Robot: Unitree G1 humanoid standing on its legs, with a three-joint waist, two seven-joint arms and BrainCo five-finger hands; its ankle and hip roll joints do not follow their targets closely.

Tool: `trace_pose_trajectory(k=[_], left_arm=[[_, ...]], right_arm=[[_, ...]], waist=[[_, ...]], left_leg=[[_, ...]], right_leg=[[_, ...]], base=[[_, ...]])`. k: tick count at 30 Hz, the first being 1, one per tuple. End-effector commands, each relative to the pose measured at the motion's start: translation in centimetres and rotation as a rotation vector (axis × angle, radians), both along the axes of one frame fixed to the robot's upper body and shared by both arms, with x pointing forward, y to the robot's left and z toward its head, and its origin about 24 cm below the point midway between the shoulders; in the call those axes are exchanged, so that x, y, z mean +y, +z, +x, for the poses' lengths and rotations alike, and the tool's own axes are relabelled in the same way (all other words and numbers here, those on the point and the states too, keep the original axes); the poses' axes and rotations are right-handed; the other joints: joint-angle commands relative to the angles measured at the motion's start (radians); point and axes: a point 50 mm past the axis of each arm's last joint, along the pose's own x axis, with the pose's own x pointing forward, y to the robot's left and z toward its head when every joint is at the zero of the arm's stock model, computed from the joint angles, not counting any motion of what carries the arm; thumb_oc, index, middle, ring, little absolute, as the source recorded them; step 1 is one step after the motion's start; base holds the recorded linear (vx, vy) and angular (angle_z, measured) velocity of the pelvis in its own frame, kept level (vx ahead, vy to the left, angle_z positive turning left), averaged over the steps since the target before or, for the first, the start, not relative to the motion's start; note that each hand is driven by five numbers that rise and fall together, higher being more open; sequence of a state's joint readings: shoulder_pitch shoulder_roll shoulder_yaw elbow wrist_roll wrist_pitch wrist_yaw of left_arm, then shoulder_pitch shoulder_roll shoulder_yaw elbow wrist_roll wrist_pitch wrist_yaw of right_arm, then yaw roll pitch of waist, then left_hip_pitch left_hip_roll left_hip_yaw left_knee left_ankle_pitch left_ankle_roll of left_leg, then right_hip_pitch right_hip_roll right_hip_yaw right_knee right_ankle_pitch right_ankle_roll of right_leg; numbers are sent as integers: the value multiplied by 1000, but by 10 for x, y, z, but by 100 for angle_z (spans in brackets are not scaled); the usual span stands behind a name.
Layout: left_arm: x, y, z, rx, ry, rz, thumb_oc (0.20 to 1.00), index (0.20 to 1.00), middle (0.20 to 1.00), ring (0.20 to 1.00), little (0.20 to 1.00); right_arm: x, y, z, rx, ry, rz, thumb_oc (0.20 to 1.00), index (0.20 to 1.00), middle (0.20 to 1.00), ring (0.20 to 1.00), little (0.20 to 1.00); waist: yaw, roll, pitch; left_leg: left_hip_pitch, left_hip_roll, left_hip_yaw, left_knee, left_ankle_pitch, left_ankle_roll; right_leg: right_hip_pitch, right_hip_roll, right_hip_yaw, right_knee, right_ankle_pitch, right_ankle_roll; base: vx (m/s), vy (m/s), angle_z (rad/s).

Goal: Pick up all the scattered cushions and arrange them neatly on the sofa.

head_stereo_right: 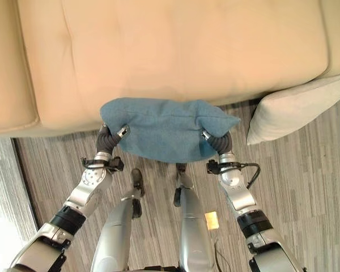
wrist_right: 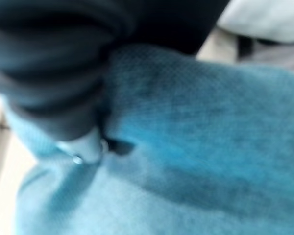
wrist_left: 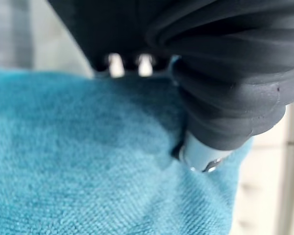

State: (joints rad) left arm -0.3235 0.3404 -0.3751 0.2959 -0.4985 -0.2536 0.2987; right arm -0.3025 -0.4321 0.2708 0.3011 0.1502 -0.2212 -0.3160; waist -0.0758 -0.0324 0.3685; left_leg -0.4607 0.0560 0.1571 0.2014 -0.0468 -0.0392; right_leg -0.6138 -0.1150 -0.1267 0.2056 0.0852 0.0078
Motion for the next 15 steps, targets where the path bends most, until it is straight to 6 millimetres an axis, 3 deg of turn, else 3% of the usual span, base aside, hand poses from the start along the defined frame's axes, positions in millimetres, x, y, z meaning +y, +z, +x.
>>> trace_pose_trajectory(k=[1,6,11,13,15], left_arm=[[-28,20,-6,-136,-169,-53,200,200,200,200,200],[-22,-2,-15,-50,-161,-48,200,200,200,200,200],[-17,-12,-19,-7,-142,-56,200,200,200,200,200],[-16,-14,-19,2,-140,-63,200,200,200,200,200],[-16,-18,-22,21,-142,-55,200,200,200,200,200]], right_arm=[[14,13,-6,-101,93,-9,200,200,200,200,200],[1,-5,-20,-39,50,-7,200,200,200,200,200],[-6,-11,-28,-14,37,-14,200,200,200,200,200],[-9,-15,-31,2,26,-20,200,200,200,200,200],[-13,-19,-32,19,9,-26,200,200,200,200,200]], waist=[[-7,29,-101],[-25,1,-124],[-23,-30,-153],[-26,-31,-158],[-22,-32,-175]], left_leg=[[39,27,-27,-108,141,-52],[177,46,-28,-87,140,-69],[159,54,-53,43,155,-71],[158,57,-43,31,159,-69],[160,47,-26,-61,165,-65]], right_leg=[[113,16,-22,40,-100,83],[310,55,-14,-35,-126,60],[410,60,-18,-94,-136,42],[421,61,-23,-98,-141,42],[445,67,-21,-104,-151,50]], base=[[132,-84,1],[123,-113,8],[93,-110,8],[93,-27,12],[190,31,17]])
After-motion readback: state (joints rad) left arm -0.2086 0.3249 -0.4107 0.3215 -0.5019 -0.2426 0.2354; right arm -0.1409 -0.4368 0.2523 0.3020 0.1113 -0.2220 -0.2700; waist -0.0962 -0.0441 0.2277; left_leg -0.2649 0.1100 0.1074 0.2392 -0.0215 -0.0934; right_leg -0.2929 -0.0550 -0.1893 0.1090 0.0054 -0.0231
